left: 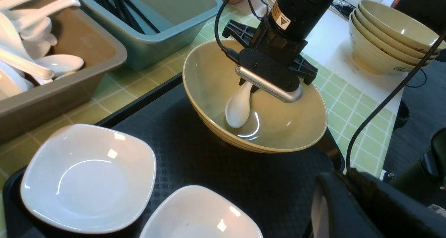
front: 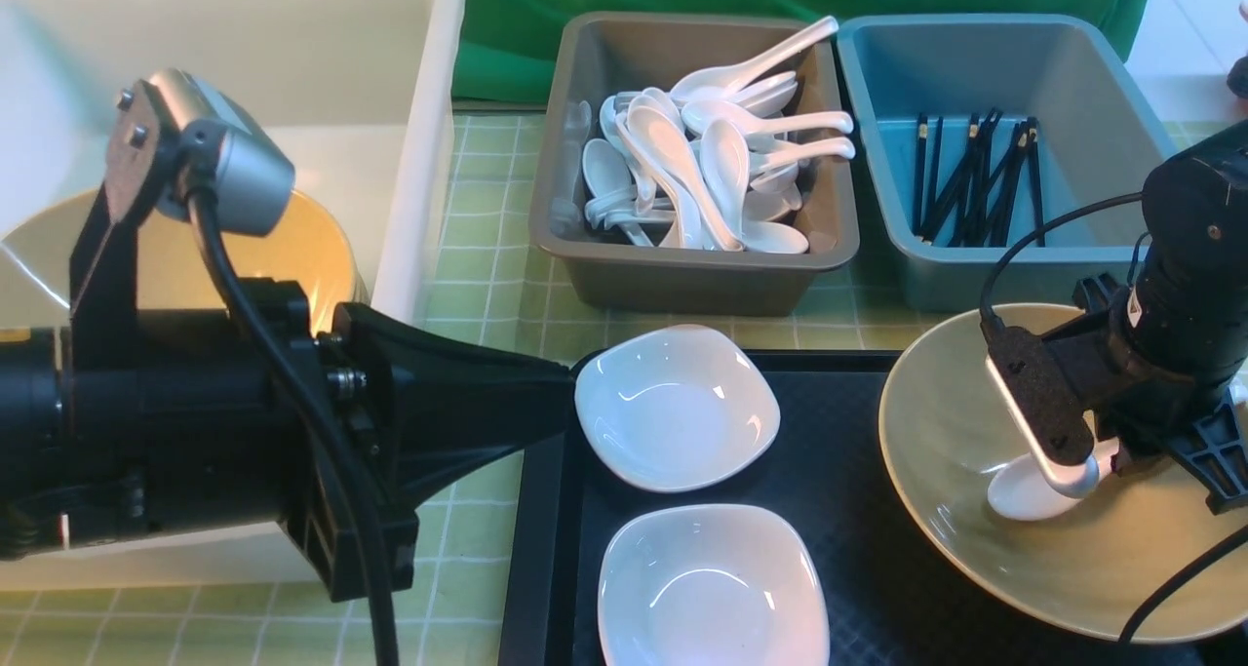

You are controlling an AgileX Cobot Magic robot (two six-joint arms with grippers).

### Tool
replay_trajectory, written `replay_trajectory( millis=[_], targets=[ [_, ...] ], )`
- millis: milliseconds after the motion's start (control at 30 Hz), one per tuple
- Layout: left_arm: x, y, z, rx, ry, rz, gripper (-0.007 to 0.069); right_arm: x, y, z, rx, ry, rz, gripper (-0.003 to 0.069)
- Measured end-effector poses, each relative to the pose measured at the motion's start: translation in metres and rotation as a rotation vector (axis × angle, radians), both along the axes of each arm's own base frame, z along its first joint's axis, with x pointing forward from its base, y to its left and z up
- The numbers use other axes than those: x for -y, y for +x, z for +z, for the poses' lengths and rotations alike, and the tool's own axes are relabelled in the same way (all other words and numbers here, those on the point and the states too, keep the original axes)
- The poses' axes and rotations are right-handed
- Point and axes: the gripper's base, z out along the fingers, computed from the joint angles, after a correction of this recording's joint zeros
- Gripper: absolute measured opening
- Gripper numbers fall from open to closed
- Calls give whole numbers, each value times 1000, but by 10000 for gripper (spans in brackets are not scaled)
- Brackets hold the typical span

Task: On green table put chopsticks spoon bowls plates into blue grey white boxes.
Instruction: 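Reach down and grasp the white spoon resting in the bowl with the right gripper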

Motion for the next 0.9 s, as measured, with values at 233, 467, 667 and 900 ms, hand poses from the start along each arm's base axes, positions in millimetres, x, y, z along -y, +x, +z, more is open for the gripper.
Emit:
replay_trajectory(
  millis=[233, 467, 667, 900],
  targets=[
    [0, 0, 0, -5, -1, -1, -2, 0, -3, 1, -18, 7, -21, 159],
    [0, 0, 0, -5, -1, -1, -2, -4, -1, 8, -26, 53, -65, 159],
    [0, 0, 0, -5, -1, -1, -2, -6, 2, 14, -26, 71, -75, 159],
    [0, 0, 0, -3, -2, 2, -2, -13, 17, 46, 35, 128, -104, 159]
  ],
)
